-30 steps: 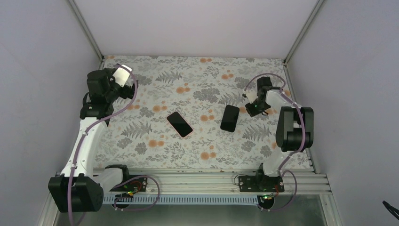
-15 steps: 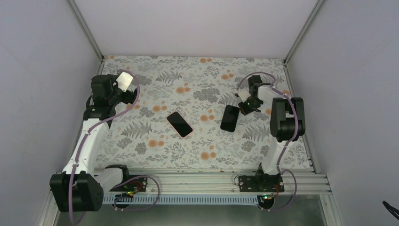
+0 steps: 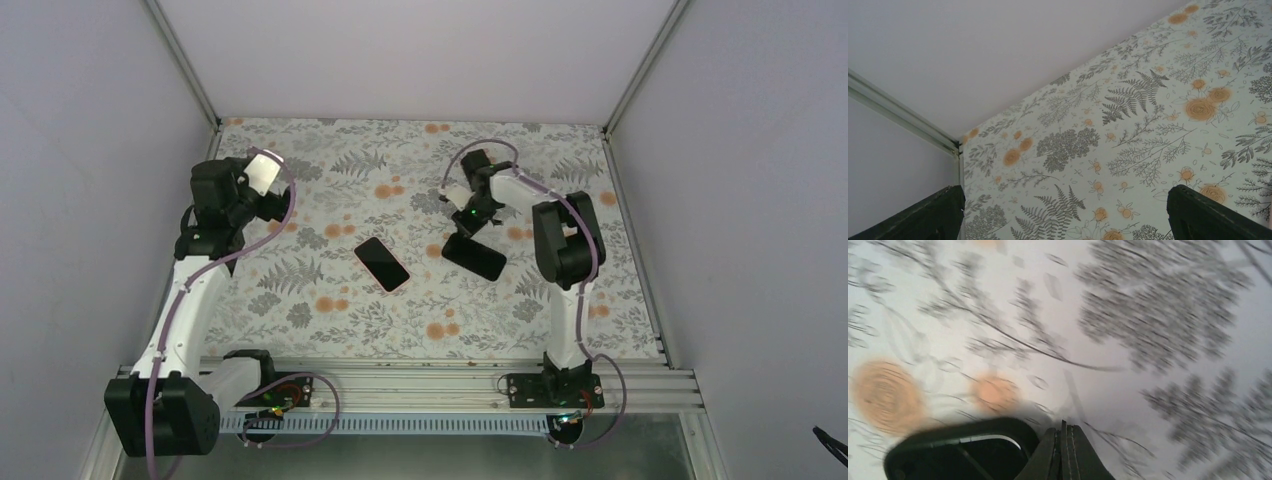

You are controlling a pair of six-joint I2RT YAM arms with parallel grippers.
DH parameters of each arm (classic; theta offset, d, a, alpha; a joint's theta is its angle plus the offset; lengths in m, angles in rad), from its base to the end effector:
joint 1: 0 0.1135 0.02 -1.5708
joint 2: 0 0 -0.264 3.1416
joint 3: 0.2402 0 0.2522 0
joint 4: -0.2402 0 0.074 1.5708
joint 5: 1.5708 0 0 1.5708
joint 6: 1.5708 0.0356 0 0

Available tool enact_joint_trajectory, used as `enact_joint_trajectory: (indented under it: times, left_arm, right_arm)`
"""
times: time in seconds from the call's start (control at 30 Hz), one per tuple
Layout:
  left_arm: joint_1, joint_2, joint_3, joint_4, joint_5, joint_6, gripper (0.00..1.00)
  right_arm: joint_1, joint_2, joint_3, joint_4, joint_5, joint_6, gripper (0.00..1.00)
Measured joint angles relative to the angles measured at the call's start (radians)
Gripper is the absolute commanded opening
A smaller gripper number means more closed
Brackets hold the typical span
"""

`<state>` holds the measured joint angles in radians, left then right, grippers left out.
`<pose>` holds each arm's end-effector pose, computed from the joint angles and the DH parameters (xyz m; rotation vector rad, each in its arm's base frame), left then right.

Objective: Take the phone out of the phone case

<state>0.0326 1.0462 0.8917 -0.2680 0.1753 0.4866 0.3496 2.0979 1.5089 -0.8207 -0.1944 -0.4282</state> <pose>0.2386 0.0016 0.3189 0.5572 1.9104 0.1611 0.3803 0.1460 0.1480 -1.1441 2.7306 0.2790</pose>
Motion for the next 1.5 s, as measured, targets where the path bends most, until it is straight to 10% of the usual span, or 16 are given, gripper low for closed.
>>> enact_joint_trajectory:
  times: [0.1, 0.2, 0.23, 0.73, 1.5]
  left_arm:
    - [0.0, -0.011, 0.0, -0.003, -0.004, 0.003, 1.0]
    - [0.0, -0.021, -0.001, -0.003, -0.009, 0.004, 1.0]
    - [0.0, -0.024, -0.003, -0.002, -0.01, 0.005, 1.0]
    - [0.0, -0.01, -0.043, 0.024, -0.006, 0.007, 1.0]
    - [0.0, -0.003, -0.113, 0.071, -0.026, 0.023, 1.0]
  right_arm:
    - [0.051, 0.011, 0.021, -0.011, -0.006, 0.007, 0.11]
    - [0.076, 0.008, 0.019, -0.01, 0.005, 0.023, 0.88]
    - [0.077, 0.0, 0.014, -0.001, 0.012, 0.021, 0.98]
    - [0.06, -0.594, -0.388, 0.016, -0.081, -0.566, 1.0]
    - [0.038, -0.245, -0.307, 0.076, -0.095, -0.656, 1.0]
